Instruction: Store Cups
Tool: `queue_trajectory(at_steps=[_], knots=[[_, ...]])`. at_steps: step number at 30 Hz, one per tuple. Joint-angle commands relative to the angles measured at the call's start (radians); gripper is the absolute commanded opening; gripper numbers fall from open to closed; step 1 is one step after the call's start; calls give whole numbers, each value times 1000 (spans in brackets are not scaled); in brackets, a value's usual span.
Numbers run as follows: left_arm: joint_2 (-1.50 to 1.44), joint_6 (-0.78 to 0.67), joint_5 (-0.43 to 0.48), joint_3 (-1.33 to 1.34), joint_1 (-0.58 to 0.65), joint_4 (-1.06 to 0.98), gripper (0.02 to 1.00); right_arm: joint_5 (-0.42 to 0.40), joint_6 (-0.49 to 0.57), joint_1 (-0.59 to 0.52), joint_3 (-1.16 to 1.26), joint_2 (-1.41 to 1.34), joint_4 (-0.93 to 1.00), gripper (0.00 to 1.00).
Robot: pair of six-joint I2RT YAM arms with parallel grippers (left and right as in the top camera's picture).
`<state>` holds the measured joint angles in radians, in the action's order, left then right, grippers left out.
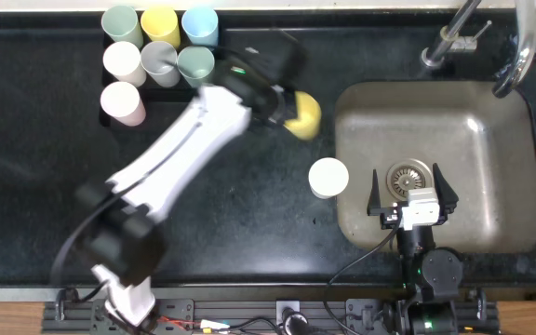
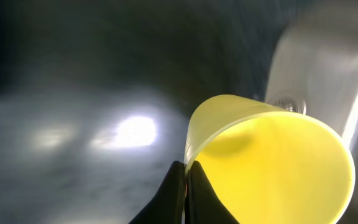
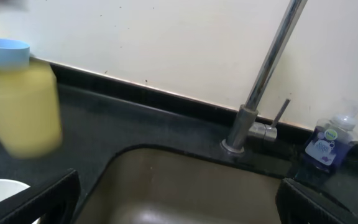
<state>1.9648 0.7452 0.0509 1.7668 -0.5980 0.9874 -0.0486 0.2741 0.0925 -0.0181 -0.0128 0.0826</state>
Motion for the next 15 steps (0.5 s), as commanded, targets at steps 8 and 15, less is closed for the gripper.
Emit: queue_trajectory(at_steps=[8, 15], knots=[[-214, 82, -102, 1, 519, 371, 38, 8, 3, 5, 13, 9, -6, 998], [-170, 89, -95, -1, 620, 348, 36, 8, 3, 5, 13, 9, -6, 998]])
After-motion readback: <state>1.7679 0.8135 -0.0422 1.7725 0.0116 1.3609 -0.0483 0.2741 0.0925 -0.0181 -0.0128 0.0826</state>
